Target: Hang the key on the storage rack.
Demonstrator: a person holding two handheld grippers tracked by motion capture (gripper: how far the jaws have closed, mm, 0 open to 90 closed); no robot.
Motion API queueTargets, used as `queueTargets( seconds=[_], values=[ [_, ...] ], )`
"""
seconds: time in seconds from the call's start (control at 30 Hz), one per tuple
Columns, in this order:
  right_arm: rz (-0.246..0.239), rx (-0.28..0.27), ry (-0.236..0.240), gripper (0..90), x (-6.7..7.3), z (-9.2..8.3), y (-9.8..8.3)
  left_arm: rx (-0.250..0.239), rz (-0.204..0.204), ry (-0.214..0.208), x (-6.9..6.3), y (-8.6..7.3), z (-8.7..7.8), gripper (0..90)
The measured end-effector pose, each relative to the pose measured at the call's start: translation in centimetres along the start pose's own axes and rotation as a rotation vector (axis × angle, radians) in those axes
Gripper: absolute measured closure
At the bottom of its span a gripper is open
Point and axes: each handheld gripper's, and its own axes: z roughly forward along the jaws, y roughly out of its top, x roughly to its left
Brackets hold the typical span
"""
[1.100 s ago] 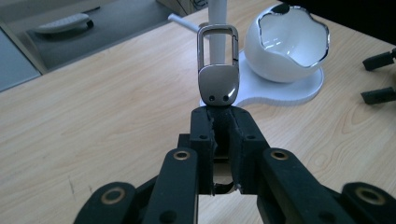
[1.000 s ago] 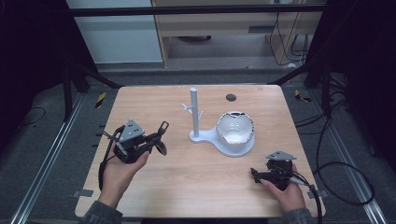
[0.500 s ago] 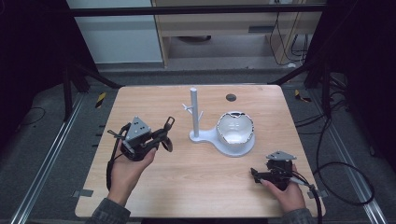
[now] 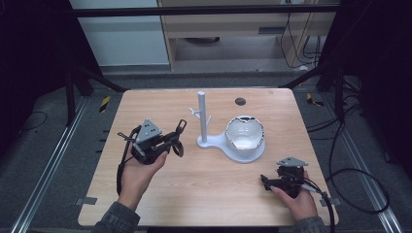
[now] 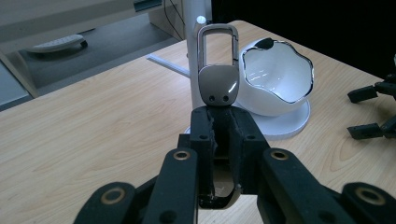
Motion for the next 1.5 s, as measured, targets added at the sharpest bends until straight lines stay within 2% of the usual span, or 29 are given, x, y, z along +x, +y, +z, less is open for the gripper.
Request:
queueTargets(
  seconds=[0.5, 0.63, 1.07, 1.5],
  values=[
    [0.002, 0.001, 0.004, 0.4, 0.1, 0.0, 0.0, -0.002, 0.001, 0.006, 0.2, 2.1, 2.3, 80.4],
    [0.002, 0.002, 0.005, 0.4, 0.1, 0.0, 0.0, 0.005, 0.002, 0.006, 0.1, 2.2, 2.6, 80.3],
    [0.002, 0.002, 0.006, 0.4, 0.1, 0.0, 0.0, 0.008, -0.047, -0.006, 0.7, 2.3, 3.6, 80.3],
    [0.000, 0.002, 0.007, 0.5, 0.1, 0.0, 0.0, 0.022, -0.038, 0.000, 0.7, 2.5, 4.7, 80.2]
  ],
)
